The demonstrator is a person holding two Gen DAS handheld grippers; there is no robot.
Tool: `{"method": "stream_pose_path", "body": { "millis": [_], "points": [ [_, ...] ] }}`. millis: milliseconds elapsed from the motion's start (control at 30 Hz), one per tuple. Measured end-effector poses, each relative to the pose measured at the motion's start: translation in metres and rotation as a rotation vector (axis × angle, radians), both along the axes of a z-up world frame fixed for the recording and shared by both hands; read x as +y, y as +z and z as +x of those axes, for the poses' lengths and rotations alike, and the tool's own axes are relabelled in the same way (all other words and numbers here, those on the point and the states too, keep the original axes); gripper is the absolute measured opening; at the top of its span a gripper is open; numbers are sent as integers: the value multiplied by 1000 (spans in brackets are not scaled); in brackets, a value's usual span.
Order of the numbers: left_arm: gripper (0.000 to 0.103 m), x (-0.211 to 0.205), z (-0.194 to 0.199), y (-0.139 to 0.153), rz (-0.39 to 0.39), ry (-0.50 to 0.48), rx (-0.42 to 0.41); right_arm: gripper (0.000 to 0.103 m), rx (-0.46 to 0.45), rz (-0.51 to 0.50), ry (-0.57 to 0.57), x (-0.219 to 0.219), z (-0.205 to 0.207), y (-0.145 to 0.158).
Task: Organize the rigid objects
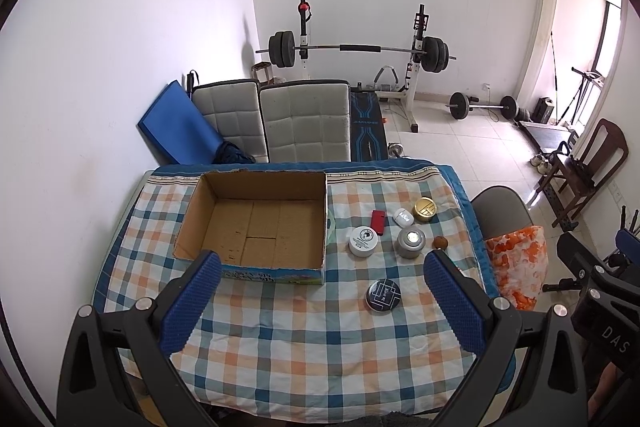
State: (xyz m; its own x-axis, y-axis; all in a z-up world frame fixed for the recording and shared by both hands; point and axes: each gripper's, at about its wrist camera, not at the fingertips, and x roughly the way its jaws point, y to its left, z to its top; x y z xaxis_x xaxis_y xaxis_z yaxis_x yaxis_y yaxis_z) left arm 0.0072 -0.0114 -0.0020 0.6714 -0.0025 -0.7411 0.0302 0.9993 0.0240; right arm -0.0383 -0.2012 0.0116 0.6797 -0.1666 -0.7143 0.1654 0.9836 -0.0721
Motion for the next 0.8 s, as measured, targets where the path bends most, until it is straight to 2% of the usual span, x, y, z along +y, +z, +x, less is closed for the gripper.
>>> {"method": "stream_pose_path", "body": {
  "millis": [800],
  "points": [
    [103,-1,-1,0,-7,-1,-3,102,-2,3,-10,-1,2,4]
  ]
}}
